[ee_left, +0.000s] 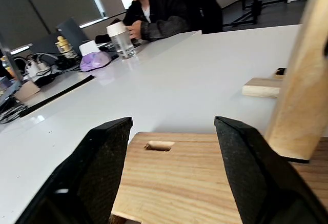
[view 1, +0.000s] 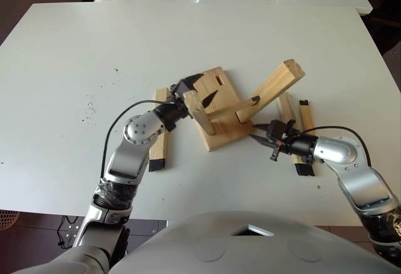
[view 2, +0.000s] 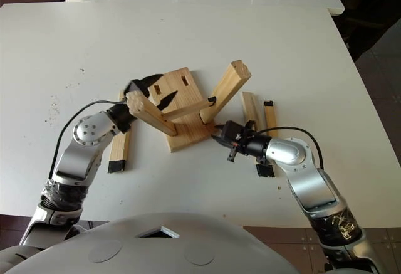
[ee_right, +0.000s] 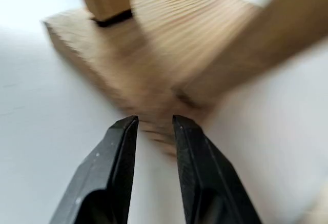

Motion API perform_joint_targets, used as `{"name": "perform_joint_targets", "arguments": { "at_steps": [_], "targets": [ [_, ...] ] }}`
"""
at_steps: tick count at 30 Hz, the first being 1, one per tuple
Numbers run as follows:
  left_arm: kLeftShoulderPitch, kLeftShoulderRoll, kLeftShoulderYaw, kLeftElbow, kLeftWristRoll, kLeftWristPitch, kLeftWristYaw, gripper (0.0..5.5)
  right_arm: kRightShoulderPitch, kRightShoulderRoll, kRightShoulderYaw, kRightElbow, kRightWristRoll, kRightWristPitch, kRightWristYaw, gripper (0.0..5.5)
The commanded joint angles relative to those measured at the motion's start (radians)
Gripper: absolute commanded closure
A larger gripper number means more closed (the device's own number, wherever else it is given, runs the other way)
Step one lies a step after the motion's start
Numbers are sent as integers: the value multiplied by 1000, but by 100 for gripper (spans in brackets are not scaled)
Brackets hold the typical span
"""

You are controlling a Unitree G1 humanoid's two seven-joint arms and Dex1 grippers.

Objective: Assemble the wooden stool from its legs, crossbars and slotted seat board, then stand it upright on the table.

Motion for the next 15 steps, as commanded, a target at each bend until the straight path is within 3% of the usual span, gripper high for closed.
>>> {"name": "perform_joint_targets", "arguments": {
  "at_steps": [1,9,15],
  "targets": [
    [-10,-31,-65,-42,-11,81,-9,251,24,-17,39,2,-7,31,7,426],
    [-58,-124,-158,-39,17,171,39,251,-19,-5,29,56,20,63,2,426],
    [-49,-146,-173,-37,12,219,62,251,-168,132,27,231,-42,68,-148,426]
  ]
}}
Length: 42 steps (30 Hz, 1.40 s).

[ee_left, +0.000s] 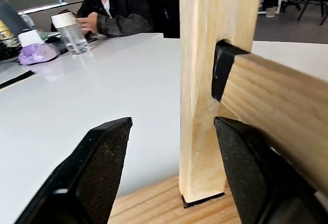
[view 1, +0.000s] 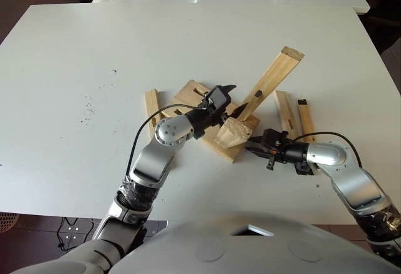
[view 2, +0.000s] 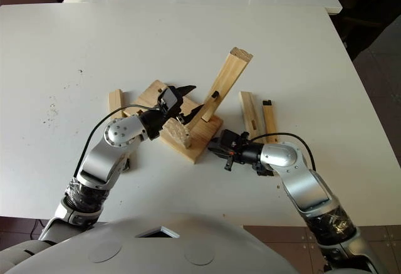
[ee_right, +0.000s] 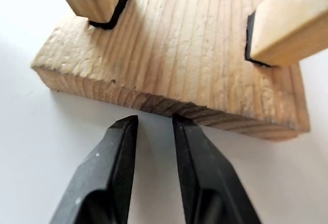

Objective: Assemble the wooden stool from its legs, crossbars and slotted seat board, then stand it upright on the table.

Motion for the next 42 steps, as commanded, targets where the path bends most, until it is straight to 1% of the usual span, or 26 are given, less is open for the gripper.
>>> {"name": "perform_joint_targets", "arguments": {
  "at_steps": [1,5,8,12,16,19,22,27,30,33,36,39,42],
  "targets": [
    [-6,-7,-21,9,-3,18,-11,251,-100,65,-22,129,-67,9,-126,426],
    [-55,38,50,44,-10,9,-31,251,-106,42,-47,155,-94,-27,-156,426],
    [-107,78,131,101,-28,0,-44,251,-85,24,-66,117,-92,-29,-153,426],
    [-161,116,207,162,-40,-17,-53,251,-51,-5,-93,43,-82,-8,-142,426],
    [-232,140,254,230,-42,-52,-65,251,62,-126,-116,-93,-37,10,-25,426],
    [-311,155,275,402,-9,-153,-63,251,148,-209,-114,-209,71,37,116,426],
    [-402,158,270,645,39,-297,-59,251,144,-221,-68,-234,118,64,175,426],
    [-535,179,202,1098,185,-590,-24,251,37,-133,48,-210,142,132,177,426],
    [-568,182,157,1275,264,-714,-3,251,-12,-81,122,-190,116,155,157,426],
    [-587,173,121,1391,322,-802,0,251,-26,-49,170,-161,82,159,112,426],
    [-585,177,105,1448,354,-855,-7,251,-39,-18,196,-109,40,152,57,426],
    [-579,184,94,1478,374,-891,-18,251,-40,-13,192,-73,14,137,16,426],
    [-569,190,95,1479,374,-909,-30,251,-45,-16,158,-50,18,127,-5,426]
  ]
}}
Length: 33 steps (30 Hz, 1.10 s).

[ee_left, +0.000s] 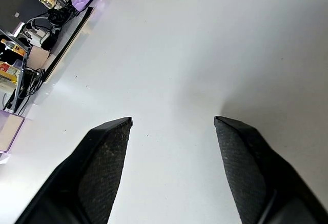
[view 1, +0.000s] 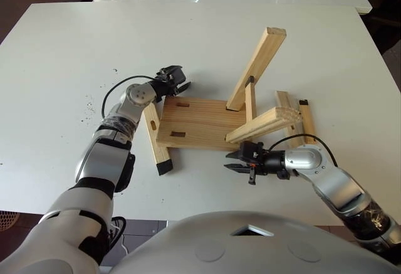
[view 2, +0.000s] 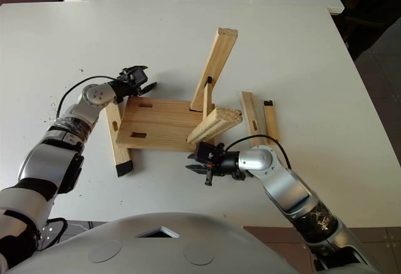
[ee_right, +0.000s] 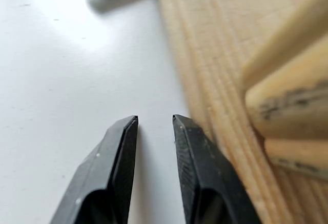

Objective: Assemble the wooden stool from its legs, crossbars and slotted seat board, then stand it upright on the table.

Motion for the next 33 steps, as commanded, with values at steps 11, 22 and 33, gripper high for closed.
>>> {"name": "perform_joint_targets", "arguments": {
  "at_steps": [11,22,33],
  "targets": [
    [72,29,-16,-68,-5,-28,-129,251,-66,5,-116,131,-25,-25,-75,426],
    [163,42,-25,-226,-48,29,-247,251,-113,18,-144,257,-99,-135,-144,426],
    [335,112,5,-653,-151,282,-363,251,-137,78,-169,255,-130,-188,-196,426]
  ]
}}
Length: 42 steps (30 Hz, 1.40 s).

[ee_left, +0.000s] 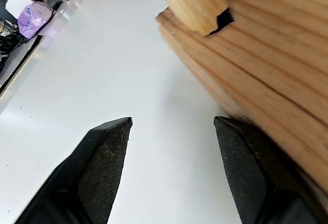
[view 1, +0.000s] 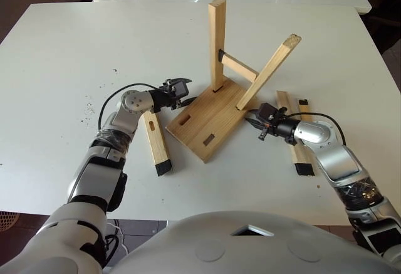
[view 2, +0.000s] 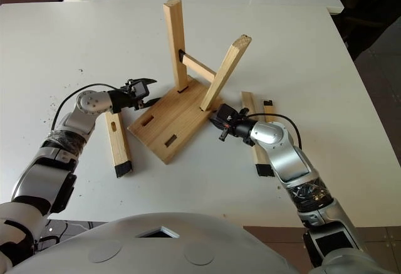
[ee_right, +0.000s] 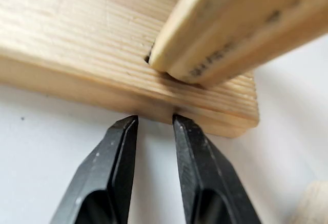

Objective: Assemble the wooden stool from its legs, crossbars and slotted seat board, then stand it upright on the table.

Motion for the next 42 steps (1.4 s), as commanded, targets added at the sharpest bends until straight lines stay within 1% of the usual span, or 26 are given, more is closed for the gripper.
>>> {"name": "perform_joint_targets", "arguments": {
  "at_steps": [1,4,6,13,16,18,21,24,27,30,33,35,38,42],
  "targets": [
    [145,55,-3,-269,-39,163,-81,251,0,24,-5,-28,-10,-5,-19,426],
    [225,76,-23,-435,-47,250,-104,251,-2,47,-2,-6,-20,-7,-43,426],
    [254,73,-36,-497,-43,293,-100,251,-11,55,4,15,-33,-8,-51,426],
    [284,38,-57,-560,-37,367,-59,251,-53,62,22,82,-81,-37,-48,426],
    [294,33,-45,-603,-58,395,-55,251,-48,60,16,63,-82,-34,-38,426],
    [301,45,-16,-641,-79,417,-53,251,-21,51,-1,10,-67,-15,-29,426],
    [323,85,68,-759,-153,496,-67,251,40,34,-51,-98,-26,33,-21,426],
    [361,145,173,-902,-252,596,-97,251,110,32,-123,-218,19,93,-34,426],
    [410,216,288,-979,-307,660,-96,251,182,49,-241,-352,90,179,-65,426],
    [466,267,387,-957,-314,674,-75,251,256,45,-371,-439,143,245,-87,426],
    [565,314,465,-856,-261,599,-47,251,351,9,-500,-481,181,286,-74,426],
    [621,321,490,-774,-224,549,-12,251,400,-13,-570,-464,181,285,-71,426],
    [664,302,477,-677,-184,480,33,251,413,-23,-613,-410,172,285,-95,426],
    [640,249,406,-543,-127,400,99,251,360,-20,-599,-339,159,272,-126,426]
  ]
}}
